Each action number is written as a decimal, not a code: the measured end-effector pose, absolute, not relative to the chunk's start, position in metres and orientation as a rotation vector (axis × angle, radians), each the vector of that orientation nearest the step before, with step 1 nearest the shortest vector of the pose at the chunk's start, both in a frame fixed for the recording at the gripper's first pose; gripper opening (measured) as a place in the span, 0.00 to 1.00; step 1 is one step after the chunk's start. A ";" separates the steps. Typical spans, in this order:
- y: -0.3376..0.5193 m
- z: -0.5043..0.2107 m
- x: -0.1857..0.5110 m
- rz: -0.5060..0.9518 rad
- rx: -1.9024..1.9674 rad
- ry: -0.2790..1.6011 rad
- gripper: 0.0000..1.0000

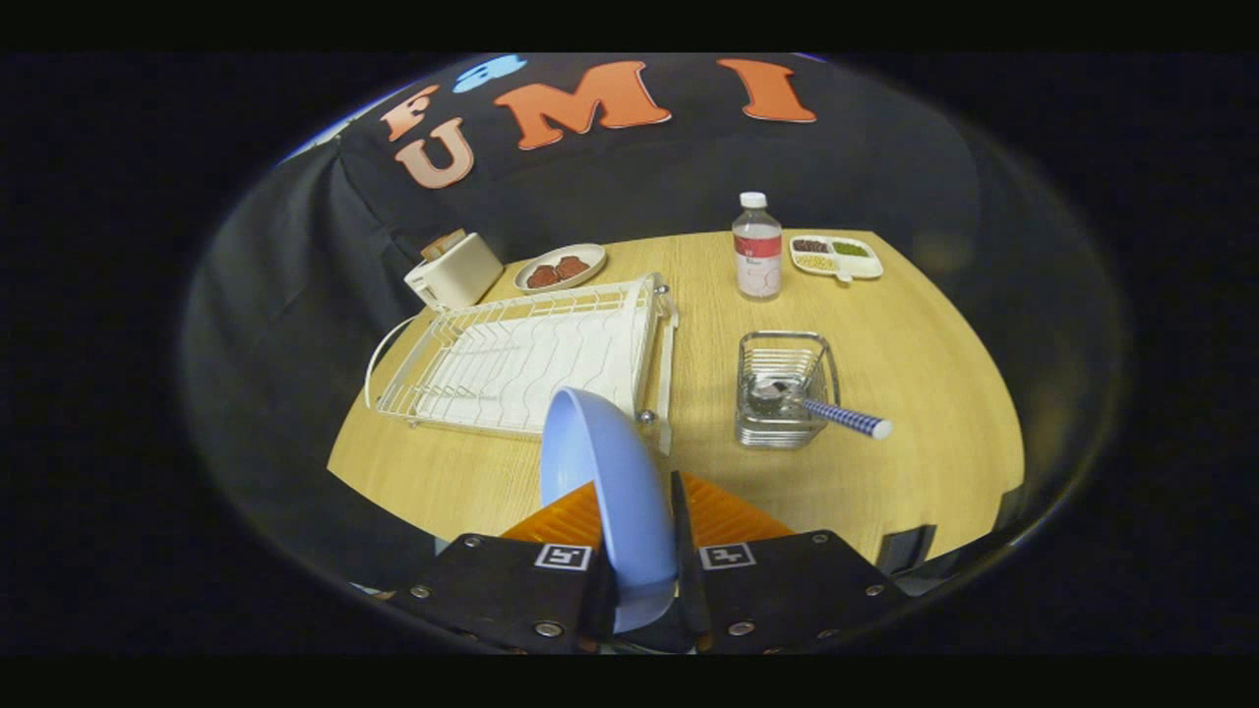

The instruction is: Take the plate from the dish rack, then take the spoon from the basket and place it into the plate.

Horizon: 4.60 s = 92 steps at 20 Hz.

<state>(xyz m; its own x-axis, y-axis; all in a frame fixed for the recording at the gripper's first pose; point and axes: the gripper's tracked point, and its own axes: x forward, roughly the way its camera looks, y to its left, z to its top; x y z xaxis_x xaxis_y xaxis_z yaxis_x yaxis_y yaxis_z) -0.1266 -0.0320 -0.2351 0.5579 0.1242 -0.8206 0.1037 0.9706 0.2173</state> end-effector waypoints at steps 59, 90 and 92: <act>-0.119 -0.195 -0.086 -0.338 0.134 0.235 0.10; 0.027 -0.190 -0.156 0.244 0.291 0.328 0.10; 0.032 -0.203 -0.151 0.251 0.304 0.352 0.10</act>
